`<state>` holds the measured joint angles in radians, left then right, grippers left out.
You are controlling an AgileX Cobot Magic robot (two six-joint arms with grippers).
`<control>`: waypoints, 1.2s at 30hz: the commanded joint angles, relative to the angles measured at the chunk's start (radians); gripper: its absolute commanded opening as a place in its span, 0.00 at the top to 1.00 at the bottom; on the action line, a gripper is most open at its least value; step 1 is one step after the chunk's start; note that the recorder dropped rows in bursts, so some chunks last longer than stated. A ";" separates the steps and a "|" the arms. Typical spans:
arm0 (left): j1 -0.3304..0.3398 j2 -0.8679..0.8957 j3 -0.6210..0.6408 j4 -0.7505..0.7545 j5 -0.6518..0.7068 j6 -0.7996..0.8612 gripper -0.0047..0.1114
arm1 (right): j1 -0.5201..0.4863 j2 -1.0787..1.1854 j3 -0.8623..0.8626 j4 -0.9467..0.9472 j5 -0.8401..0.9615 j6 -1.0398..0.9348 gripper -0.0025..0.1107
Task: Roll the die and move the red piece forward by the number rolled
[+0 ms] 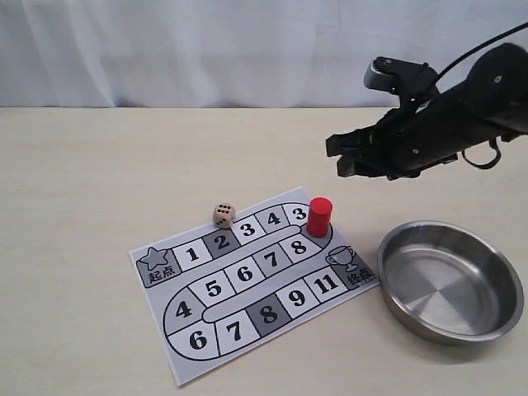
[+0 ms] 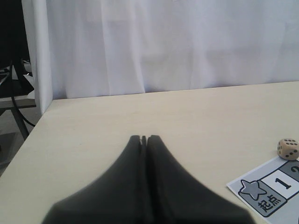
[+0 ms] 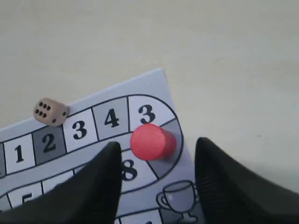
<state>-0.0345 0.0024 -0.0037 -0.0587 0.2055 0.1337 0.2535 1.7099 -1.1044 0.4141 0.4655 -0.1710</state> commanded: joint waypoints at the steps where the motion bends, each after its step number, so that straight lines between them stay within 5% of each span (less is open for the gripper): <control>1: -0.003 -0.002 0.004 -0.002 -0.009 -0.004 0.96 | -0.062 -0.010 -0.036 -0.063 0.142 -0.008 0.75; 4: -0.003 -0.002 0.004 -0.002 -0.009 -0.004 0.96 | -0.113 -0.010 -0.042 -0.162 0.193 -0.008 0.94; 11: -0.003 -0.002 0.004 -0.004 -0.009 -0.004 0.96 | -0.301 -0.010 -0.042 -0.186 0.296 -0.008 0.94; 14: -0.003 -0.002 0.004 -0.004 -0.009 -0.004 0.96 | -0.341 -0.010 -0.042 -0.356 0.320 -0.018 0.94; 36: -0.003 -0.002 0.004 -0.002 -0.009 -0.004 0.96 | -0.349 -0.145 -0.035 -0.339 0.391 0.004 0.94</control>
<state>-0.0345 0.0024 -0.0037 -0.0587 0.2055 0.1316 -0.0899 1.6127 -1.1410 0.0644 0.8473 -0.1713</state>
